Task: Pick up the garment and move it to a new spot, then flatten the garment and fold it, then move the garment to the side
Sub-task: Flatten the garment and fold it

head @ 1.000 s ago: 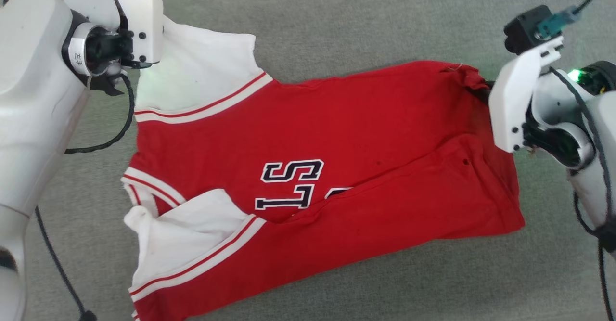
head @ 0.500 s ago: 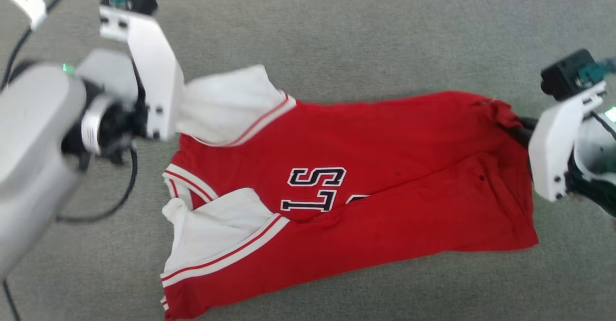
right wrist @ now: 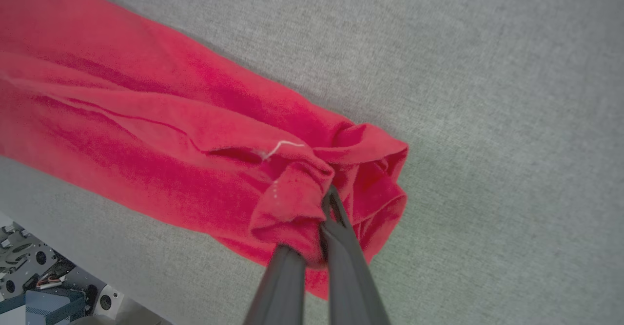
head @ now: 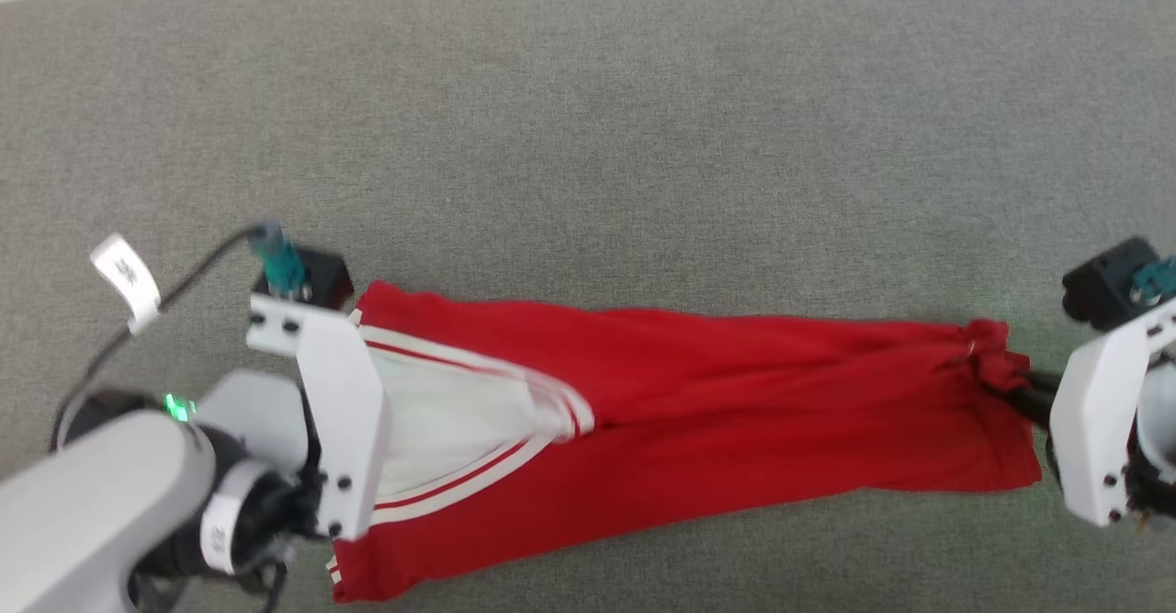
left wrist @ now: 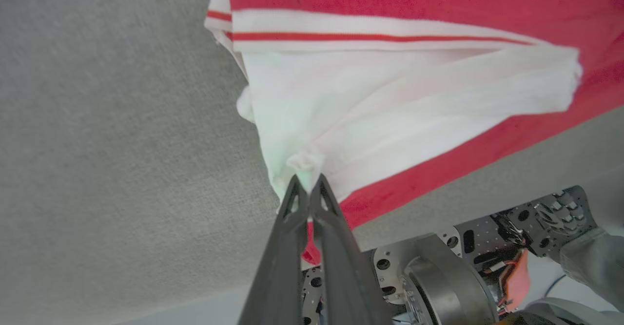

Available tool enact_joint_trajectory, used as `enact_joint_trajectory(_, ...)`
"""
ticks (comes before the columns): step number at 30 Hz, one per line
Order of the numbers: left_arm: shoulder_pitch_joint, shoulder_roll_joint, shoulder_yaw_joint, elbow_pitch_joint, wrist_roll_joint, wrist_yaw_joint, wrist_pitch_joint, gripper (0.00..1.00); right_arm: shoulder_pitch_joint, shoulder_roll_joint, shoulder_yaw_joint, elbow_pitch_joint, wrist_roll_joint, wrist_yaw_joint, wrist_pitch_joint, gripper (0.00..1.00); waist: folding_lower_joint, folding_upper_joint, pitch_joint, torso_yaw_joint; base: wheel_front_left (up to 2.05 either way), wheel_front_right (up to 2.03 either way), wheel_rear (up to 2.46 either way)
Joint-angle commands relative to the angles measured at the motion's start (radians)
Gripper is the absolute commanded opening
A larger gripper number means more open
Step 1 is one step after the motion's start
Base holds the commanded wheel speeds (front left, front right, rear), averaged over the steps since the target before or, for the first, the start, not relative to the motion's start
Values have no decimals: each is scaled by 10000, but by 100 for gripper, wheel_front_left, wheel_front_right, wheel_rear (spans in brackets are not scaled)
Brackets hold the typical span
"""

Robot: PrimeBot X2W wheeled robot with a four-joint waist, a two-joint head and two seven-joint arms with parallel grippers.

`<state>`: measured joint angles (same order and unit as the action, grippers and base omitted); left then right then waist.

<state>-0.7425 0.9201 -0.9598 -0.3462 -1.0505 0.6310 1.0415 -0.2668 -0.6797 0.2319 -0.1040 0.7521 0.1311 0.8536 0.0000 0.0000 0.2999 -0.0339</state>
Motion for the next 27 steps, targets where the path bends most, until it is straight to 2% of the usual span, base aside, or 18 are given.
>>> enact_joint_trajectory(1,291,-18,-15,22,-117,139,-118,0,205,119,-110,-32,-22,-7,48,0,0,0,-16,7,0,0,0)
enact_joint_trajectory(5,955,-356,-2,507,-458,46,-555,0,474,468,-321,235,-342,-7,-131,0,0,0,-67,42,0,0,0)
enact_joint_trajectory(6,1034,-493,77,663,-523,-64,-763,36,505,594,-343,361,-365,-7,-209,29,0,0,-93,48,0,0,0)
enact_joint_trajectory(7,1094,-593,159,832,-557,-161,-983,81,497,734,-315,401,-362,-7,-266,61,0,0,-120,49,0,0,0)
enact_joint_trajectory(8,1155,-665,219,1033,-552,-274,-1199,100,481,756,-309,454,-463,-4,-314,100,0,0,-153,62,0,0,0)
enact_joint_trajectory(12,1433,-871,549,1549,-742,-628,-1962,100,608,1043,-442,611,-425,-4,-302,100,0,0,-338,95,0,0,0)
enact_joint_trajectory(17,1867,-958,1028,1450,-935,-966,-3002,100,883,1188,-938,457,-238,-4,-180,100,0,0,-524,153,0,0,0)
enact_joint_trajectory(27,2839,-1041,2214,1372,-453,-1897,-6437,100,1171,1365,-2169,816,-261,-4,272,100,0,0,-684,422,0,0,0)
